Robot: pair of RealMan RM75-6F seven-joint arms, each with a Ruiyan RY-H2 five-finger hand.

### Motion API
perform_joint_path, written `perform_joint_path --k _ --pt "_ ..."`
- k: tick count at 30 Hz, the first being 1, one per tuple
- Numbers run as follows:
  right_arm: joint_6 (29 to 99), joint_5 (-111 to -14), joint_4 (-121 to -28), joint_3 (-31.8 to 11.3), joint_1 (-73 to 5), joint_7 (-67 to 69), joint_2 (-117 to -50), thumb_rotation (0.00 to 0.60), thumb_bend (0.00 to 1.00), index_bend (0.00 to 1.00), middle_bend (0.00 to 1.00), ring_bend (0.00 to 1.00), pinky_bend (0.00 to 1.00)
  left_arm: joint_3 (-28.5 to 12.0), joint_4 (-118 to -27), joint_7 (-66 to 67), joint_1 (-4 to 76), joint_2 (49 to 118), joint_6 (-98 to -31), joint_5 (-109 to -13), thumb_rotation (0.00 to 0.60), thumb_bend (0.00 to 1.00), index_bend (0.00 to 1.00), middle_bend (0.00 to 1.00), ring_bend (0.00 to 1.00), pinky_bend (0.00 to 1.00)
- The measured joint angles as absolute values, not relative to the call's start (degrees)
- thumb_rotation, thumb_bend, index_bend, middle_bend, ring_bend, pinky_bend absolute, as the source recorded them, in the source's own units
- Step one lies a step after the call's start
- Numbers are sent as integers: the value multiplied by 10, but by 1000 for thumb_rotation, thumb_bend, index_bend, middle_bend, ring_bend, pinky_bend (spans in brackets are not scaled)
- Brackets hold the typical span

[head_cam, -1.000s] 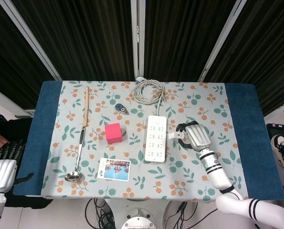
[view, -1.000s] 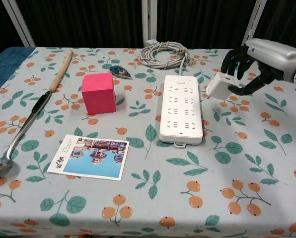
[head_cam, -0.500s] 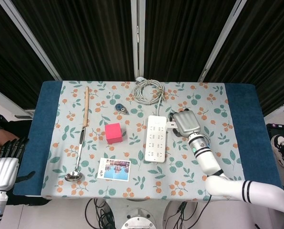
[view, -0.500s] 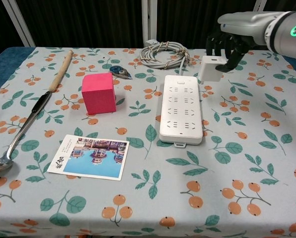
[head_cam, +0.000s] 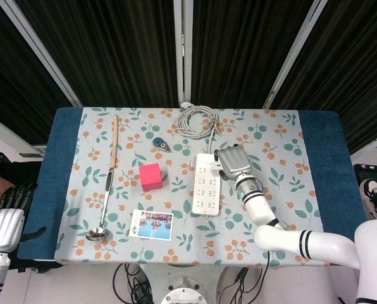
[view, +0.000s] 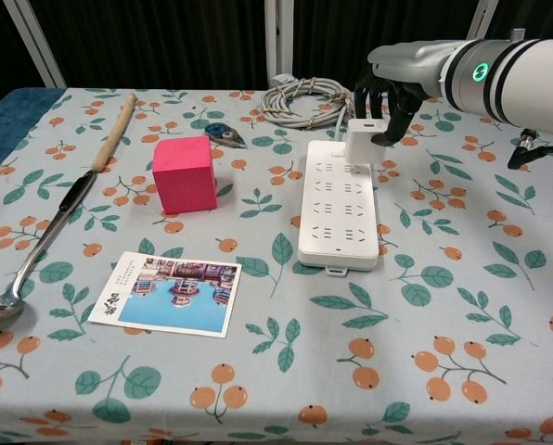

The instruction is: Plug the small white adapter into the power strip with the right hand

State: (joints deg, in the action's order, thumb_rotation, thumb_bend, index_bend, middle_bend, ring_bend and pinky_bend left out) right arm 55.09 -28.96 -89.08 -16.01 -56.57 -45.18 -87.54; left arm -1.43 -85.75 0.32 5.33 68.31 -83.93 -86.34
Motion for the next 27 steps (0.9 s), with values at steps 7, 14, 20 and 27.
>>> perform_joint_path --k 7,14,20,27 --pt "556 -284 -886 -150 -576 -446 -878 600 739 762 659 428 298 -14 -854 1 53 684 -840 -863 600 0 19 0 0 0" --pt "554 -275 -874 -144 -586 -441 -883 600 739 762 659 428 298 -13 -852 0 52 686 -840 -861 600 0 19 0 0 0" --pt "552 -267 -866 -138 -594 -440 -888 600 739 762 659 428 298 -13 -851 -1 52 686 -837 -860 600 0 19 0 0 0" --pt "555 -258 -856 -131 -606 -447 -899 600 739 766 659 428 298 -13 -849 -2 53 688 -836 -860 600 0 19 0 0 0"
